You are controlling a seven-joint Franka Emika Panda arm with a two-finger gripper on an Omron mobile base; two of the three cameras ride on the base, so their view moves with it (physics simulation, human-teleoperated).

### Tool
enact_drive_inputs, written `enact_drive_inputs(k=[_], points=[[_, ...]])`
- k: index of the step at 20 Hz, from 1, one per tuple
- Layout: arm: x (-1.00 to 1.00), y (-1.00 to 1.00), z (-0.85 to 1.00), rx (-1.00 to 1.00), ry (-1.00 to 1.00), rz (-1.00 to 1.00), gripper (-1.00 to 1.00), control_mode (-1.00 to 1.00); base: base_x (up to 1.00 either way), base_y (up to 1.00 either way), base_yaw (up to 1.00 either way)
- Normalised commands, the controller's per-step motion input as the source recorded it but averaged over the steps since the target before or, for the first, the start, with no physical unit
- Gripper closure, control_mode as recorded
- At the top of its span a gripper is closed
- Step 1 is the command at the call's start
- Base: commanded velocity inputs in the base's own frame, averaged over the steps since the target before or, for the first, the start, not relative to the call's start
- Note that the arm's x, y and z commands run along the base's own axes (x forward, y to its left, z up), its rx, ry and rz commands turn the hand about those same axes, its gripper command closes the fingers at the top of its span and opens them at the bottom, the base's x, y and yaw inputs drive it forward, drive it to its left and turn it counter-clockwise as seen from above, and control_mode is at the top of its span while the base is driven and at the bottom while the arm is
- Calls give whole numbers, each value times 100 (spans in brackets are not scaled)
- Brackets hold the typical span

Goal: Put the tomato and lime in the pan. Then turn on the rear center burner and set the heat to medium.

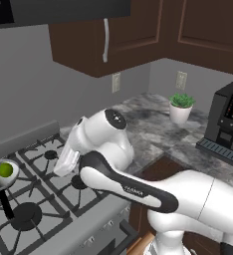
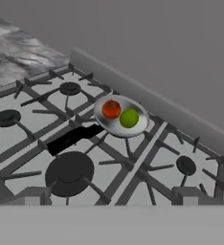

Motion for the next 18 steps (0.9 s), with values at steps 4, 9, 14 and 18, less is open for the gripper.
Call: enact_drive_inputs(k=[4,9,14,18], points=[[0,-30,0,4,6,1,-100,-100,0,0,0],[0,-46,0,2,2,0,-100,-100,0,0,0],[-5,-11,0,2,1,0,-100,-100,0,0,0],[-1,-13,0,2,0,0,-100,-100,0,0,0]])
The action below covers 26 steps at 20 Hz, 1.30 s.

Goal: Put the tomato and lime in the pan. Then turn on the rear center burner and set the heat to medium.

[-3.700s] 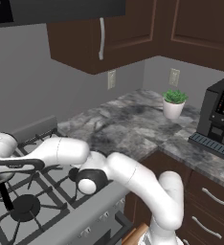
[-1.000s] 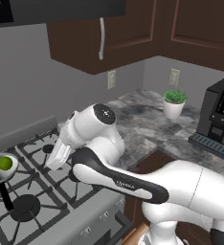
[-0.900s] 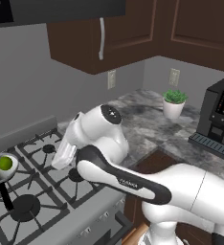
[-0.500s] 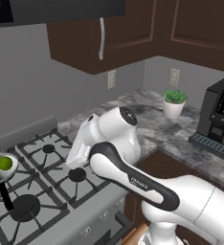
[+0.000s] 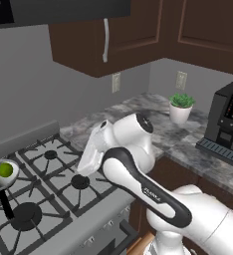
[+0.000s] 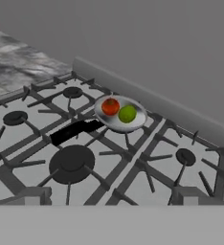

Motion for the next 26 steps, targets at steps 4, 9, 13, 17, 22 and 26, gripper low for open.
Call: enact_drive_inputs(k=[4,9,13,17,22,26], points=[[-19,-19,0,3,-1,0,-100,-100,0,0,0],[-44,-13,0,2,-12,0,-100,-100,0,0,0],[-62,-2,-4,3,-14,0,-100,-100,0,0,0],[-56,-32,-22,6,-18,0,-100,-100,0,0,0],[-61,-33,-29,16,-20,-3,-100,-100,0,0,0],[-77,-9,-11,23,-26,-4,-100,-100,0,0,0]])
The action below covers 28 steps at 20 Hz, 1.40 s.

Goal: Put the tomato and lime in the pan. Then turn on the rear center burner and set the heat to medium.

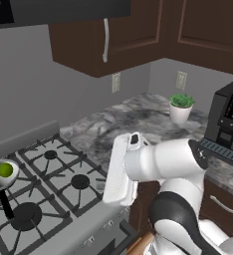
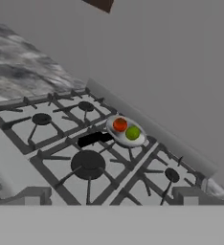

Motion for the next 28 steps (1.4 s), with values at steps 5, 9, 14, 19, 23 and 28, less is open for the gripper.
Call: enact_drive_inputs(k=[5,9,14,19,23,28], points=[[-98,-3,-8,25,-21,-1,-100,-100,0,0,0],[-76,-28,-54,26,-10,-15,-100,-100,0,0,0],[-79,-7,-69,36,-9,-31,-100,-100,0,0,0],[-52,-12,-94,41,-10,-30,-100,-100,0,0,0],[-3,-21,-99,34,-18,-9,-100,-100,0,0,0],[3,-32,-52,11,-14,7,-100,-100,0,0,0]])
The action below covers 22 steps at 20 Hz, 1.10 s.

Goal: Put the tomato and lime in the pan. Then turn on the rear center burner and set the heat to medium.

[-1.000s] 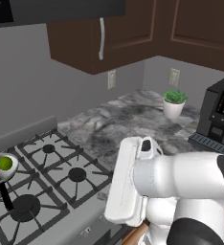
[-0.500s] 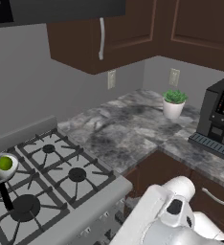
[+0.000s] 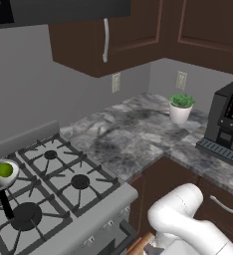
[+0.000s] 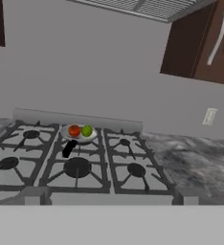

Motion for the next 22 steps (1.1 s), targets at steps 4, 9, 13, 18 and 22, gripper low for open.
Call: enact_drive_inputs(k=[4,9,13,18,22], points=[[28,-49,-85,16,-8,17,-100,-100,0,0,0],[48,-50,-89,20,-5,22,-100,-100,0,0,0],[57,-34,-65,18,-1,24,-100,-100,0,0,0],[78,-33,-66,14,0,20,-100,-100,0,0,0],[73,-28,-58,13,-12,19,-100,-100,0,0,0]])
